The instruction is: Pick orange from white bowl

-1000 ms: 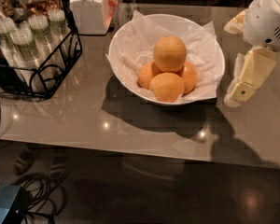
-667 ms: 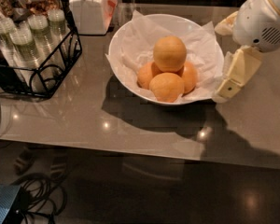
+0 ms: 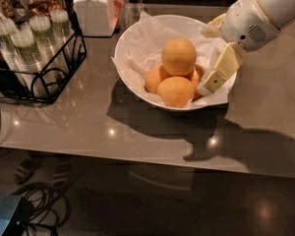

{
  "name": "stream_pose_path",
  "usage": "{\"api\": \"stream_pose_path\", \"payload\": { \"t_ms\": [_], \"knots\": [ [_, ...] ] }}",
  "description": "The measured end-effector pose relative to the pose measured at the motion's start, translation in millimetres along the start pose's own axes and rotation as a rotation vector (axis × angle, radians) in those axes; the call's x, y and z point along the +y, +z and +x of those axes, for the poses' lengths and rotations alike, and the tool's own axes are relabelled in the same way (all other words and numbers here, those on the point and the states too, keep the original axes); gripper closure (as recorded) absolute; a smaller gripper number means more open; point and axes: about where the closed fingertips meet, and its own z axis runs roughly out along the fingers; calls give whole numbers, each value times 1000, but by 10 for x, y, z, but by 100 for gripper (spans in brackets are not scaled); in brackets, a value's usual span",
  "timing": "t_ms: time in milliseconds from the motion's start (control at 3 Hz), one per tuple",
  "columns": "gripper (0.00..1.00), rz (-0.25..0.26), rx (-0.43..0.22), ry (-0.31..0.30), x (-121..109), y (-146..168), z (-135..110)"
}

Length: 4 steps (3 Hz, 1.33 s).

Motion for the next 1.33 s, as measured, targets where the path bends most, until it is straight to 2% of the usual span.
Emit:
{"api": "stream_pose_path", "payload": {
  "t_ms": [333,1000,1333],
  "knots": [
    [0,0,0,0,0,1,-1],
    [0,-106,-1,-86,-95,387,-308],
    [0,-151,-7,-108,-160,551,-415]
  ]
}}
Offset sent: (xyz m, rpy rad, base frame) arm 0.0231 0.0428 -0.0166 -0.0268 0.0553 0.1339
